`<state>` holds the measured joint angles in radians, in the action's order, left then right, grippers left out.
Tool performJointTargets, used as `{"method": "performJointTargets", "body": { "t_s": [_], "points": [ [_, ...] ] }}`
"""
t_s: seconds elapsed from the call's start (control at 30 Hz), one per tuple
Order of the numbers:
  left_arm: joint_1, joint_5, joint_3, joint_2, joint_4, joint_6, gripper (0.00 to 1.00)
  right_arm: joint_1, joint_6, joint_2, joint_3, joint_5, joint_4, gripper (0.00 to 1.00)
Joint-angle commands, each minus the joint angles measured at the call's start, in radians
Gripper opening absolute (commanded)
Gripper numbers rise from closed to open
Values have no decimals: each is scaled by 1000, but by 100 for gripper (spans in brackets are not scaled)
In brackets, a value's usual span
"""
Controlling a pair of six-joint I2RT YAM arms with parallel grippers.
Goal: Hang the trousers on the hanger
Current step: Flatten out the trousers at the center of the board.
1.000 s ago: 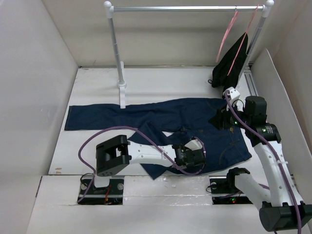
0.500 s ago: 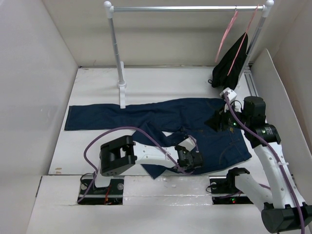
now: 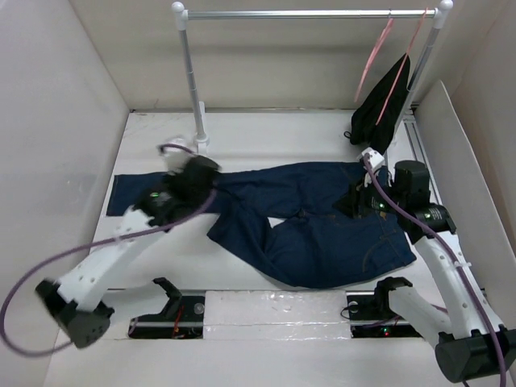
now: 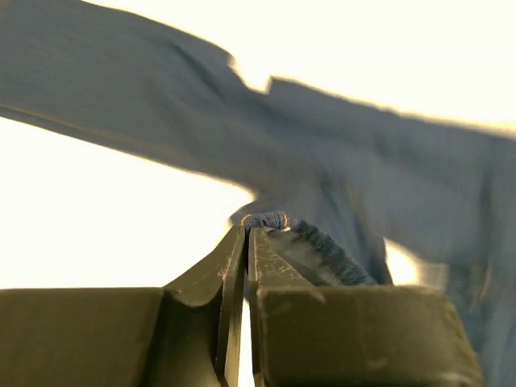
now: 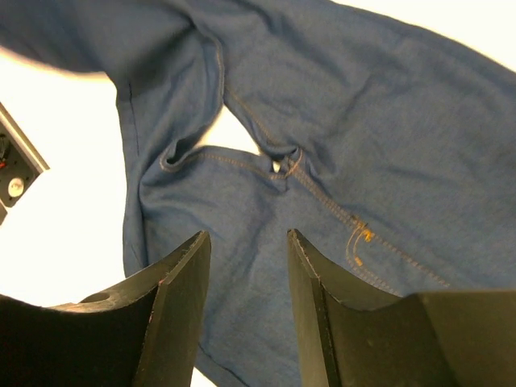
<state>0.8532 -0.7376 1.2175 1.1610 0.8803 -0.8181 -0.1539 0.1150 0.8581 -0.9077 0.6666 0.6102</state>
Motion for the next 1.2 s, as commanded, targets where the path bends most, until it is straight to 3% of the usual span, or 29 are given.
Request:
{"method": "performJointTargets", "body": {
  "t_s": [0.0,0.07,0.1,0.17,0.3,0.47,0.7,0.83,0.97,1.0,1.07,1.1,1.17],
  "points": [
    [-272,107,-50,-127,-133,199,0,-18,-12,7,26,-18,-67,49],
    [-435,228,-78,-164,-196,288,0,-18,-9,15,32,-47,-50,50],
    [-583,278,-84,-173,-216,318,0,-18,0,16,35,-51,-47,50],
    [-766,384,-104,-193,-256,376,0,-18,12,21,36,-55,-33,51],
    [-951,483,-105,-167,-291,416,0,-27,12,18,49,-45,-36,51],
    [-1079,603,-87,-52,-360,430,0,-38,21,28,58,-39,-37,51],
    [-1098,443,-98,63,-377,384,0,-58,35,35,53,-56,-24,51],
    [-1238,475,-110,126,-391,381,0,-67,41,36,59,-59,-27,51],
    [-1238,409,-75,222,-394,353,0,-76,40,38,67,-50,-32,51],
    [-1256,418,-64,245,-405,361,21,-76,38,36,69,-51,-33,51],
    [-1278,495,-12,301,-423,367,47,-104,34,33,73,-48,-38,53],
    [-1289,515,8,319,-422,361,65,-113,35,33,76,-45,-38,54],
    [-1289,543,71,365,-400,361,71,-122,38,25,79,-48,-36,55]
  ]
}}
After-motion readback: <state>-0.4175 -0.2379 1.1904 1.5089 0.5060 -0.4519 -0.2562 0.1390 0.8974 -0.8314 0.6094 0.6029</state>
